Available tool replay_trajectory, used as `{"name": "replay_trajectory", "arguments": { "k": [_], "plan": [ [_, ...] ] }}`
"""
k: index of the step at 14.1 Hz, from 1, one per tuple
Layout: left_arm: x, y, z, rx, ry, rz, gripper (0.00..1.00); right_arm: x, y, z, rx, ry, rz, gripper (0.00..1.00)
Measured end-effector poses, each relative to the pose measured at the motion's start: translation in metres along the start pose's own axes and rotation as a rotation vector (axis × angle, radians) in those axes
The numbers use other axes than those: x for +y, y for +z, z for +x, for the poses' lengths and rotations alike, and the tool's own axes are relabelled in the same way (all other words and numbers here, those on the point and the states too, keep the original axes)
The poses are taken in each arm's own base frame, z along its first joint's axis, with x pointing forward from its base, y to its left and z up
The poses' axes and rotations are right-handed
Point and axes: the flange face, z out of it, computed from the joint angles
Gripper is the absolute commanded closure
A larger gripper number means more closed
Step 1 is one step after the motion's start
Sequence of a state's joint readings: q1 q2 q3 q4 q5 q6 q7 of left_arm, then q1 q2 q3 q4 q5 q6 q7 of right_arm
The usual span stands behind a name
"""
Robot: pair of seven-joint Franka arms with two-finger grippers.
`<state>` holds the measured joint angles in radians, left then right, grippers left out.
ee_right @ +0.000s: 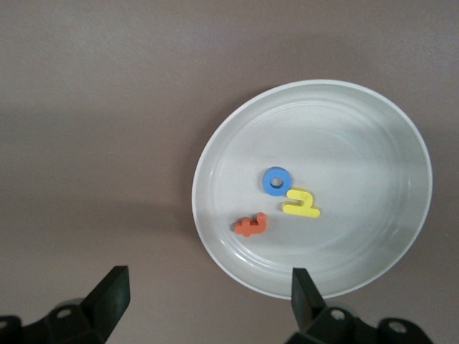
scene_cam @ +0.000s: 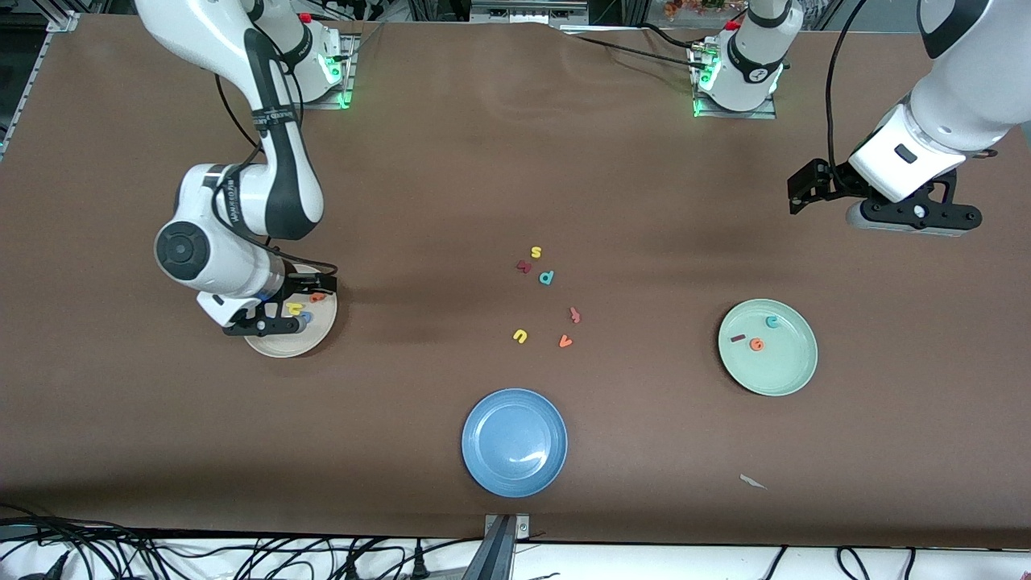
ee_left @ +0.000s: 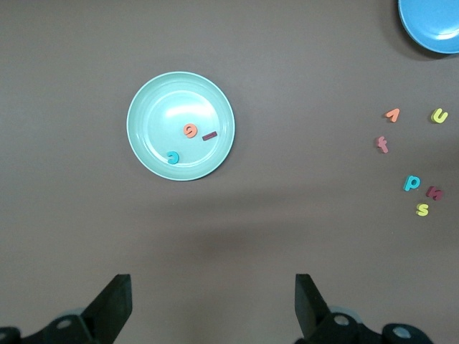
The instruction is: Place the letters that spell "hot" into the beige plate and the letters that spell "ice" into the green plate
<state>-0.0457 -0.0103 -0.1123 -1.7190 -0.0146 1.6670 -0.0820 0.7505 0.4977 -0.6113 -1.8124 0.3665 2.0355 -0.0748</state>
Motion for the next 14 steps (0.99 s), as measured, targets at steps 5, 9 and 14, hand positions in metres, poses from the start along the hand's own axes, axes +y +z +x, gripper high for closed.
{"name": "replay_trajectory", "arguments": {
  "k": [5,9,14],
  "plan": [
    [0.000,0.000,0.000,-0.001,0.000,0.000,0.00,0.010,-0.016,0.007,-0.067,-0.010,0.009,0.00],
    [0.000,0.000,0.000,-0.002,0.000,0.000,0.00,0.046,-0.050,0.007,-0.080,0.025,0.012,0.00],
    [0.000,0.000,0.000,-0.002,0.000,0.000,0.00,0.080,-0.121,-0.021,-0.064,0.051,0.039,0.00]
  ]
}}
